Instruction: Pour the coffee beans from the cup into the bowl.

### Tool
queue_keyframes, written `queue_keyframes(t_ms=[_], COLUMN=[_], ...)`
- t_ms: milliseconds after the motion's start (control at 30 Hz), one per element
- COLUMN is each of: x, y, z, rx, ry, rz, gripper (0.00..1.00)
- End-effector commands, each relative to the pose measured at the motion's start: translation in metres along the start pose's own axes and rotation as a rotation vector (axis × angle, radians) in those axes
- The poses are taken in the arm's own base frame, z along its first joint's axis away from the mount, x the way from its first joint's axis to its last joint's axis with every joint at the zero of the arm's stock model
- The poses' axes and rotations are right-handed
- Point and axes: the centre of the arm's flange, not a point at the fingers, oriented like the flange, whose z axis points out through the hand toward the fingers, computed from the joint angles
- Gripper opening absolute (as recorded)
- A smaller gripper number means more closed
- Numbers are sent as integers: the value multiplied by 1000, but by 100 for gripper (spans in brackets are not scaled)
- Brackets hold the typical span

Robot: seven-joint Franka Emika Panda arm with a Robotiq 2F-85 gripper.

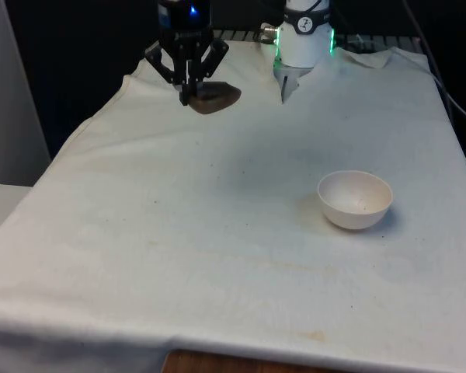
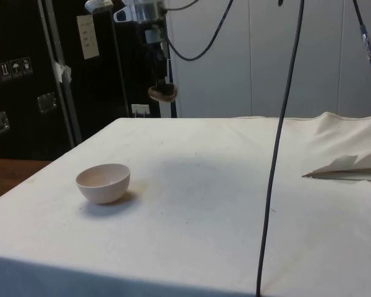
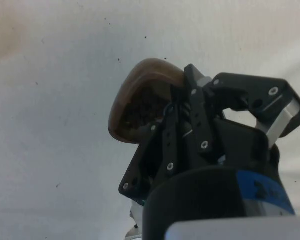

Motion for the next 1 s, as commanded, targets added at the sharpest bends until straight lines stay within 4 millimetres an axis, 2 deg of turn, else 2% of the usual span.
queue_keyframes(t_ms=[0,133,167,967], x=[1,4,6,32], y=[-3,-4,-8,-36], z=[-4,-4,-10,-37], rx=[-12,-8,-21,-83], ry=[-7,-3,-8,-6], rz=[7,8,17,49], gripper=[0,0,0,0])
